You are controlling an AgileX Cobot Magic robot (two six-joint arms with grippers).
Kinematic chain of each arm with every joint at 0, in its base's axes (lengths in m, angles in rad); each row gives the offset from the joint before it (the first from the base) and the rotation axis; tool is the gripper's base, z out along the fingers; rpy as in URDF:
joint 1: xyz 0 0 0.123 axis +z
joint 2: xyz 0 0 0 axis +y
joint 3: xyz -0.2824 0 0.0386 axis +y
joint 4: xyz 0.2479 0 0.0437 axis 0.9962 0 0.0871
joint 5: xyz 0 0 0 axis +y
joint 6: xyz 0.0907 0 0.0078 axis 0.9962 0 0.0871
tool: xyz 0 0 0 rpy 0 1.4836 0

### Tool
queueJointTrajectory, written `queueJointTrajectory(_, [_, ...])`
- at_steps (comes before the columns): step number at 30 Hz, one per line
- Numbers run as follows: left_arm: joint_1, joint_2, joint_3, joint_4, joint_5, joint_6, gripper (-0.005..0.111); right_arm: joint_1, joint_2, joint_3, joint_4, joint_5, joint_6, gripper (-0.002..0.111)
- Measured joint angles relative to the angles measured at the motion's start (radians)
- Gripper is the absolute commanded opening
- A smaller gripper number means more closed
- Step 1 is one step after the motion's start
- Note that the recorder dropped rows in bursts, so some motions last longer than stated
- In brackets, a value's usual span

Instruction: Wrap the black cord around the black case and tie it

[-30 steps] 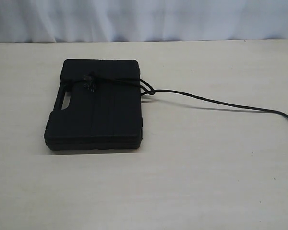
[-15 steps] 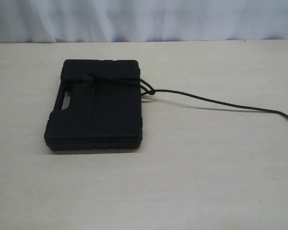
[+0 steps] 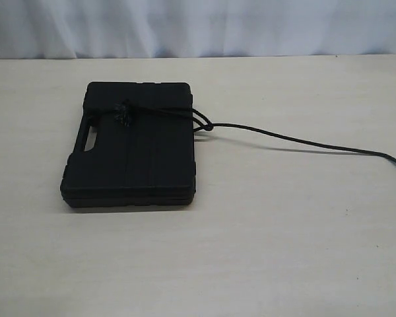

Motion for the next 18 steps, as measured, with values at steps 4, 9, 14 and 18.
queueJointTrajectory(4, [0.000, 0.000, 0.000, 0.002, 0.000, 0.000, 0.000, 0.000, 0.000, 0.000, 0.008, 0.000, 0.000, 0.004])
queueJointTrajectory(9, [0.000, 0.000, 0.000, 0.004, 0.000, 0.000, 0.000, 0.000, 0.000, 0.000, 0.008, 0.000, 0.000, 0.004])
queueJointTrajectory(14, [0.000, 0.000, 0.000, 0.004, 0.000, 0.000, 0.000, 0.000, 0.000, 0.000, 0.008, 0.000, 0.000, 0.004])
queueJointTrajectory(18, [0.000, 0.000, 0.000, -0.056, 0.000, -0.061, 0.000, 0.000, 0.000, 0.000, 0.008, 0.000, 0.000, 0.004])
